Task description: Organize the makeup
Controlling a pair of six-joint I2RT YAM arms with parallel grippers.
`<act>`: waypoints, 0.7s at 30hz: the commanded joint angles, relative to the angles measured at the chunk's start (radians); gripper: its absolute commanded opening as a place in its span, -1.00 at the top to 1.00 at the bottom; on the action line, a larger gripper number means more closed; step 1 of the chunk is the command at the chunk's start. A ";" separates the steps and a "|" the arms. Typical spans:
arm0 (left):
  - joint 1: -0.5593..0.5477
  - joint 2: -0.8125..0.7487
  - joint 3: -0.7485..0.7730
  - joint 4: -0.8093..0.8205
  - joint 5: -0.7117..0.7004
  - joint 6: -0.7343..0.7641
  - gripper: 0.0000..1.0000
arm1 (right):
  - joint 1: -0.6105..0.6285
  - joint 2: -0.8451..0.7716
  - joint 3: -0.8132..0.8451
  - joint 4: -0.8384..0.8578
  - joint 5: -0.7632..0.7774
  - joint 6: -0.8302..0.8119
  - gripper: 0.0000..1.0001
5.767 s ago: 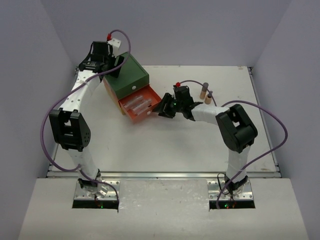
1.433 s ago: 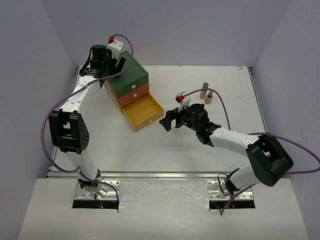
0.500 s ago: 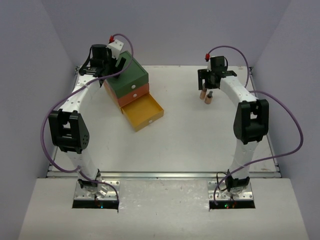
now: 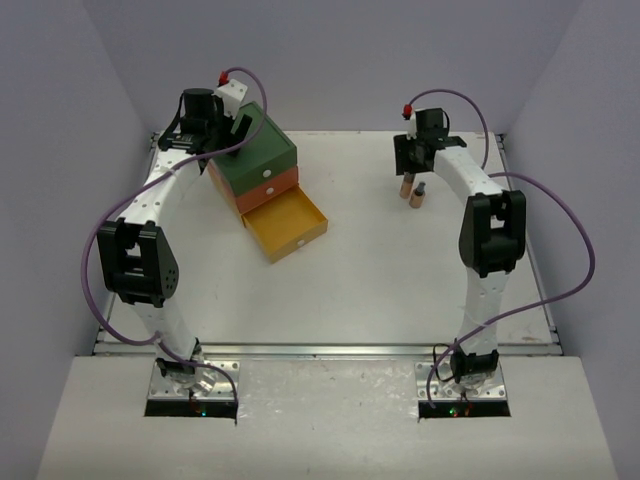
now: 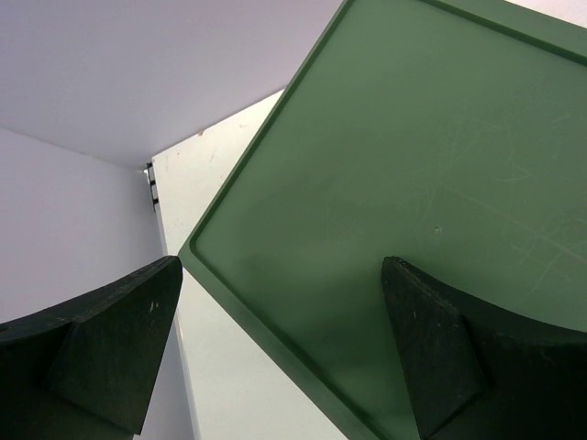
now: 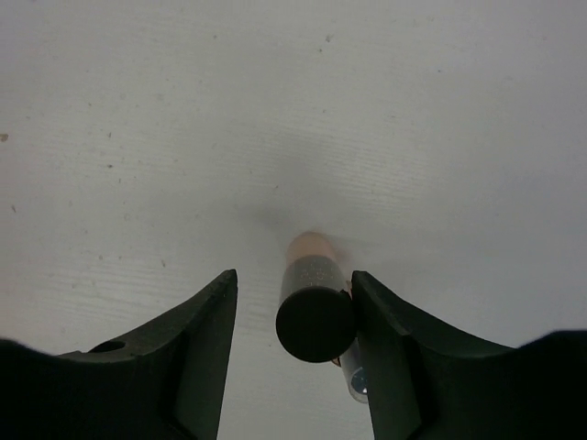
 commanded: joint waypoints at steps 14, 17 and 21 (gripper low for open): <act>0.007 0.016 -0.009 -0.146 -0.002 0.023 -0.82 | 0.002 -0.076 0.001 0.090 -0.160 -0.077 1.00; 0.007 0.019 -0.002 -0.147 -0.003 0.022 -0.82 | 0.030 -0.144 -0.004 0.124 -0.257 -0.104 1.00; 0.007 0.023 0.008 -0.152 0.003 0.015 -0.82 | 0.068 -0.236 -0.040 0.209 -0.335 -0.050 1.00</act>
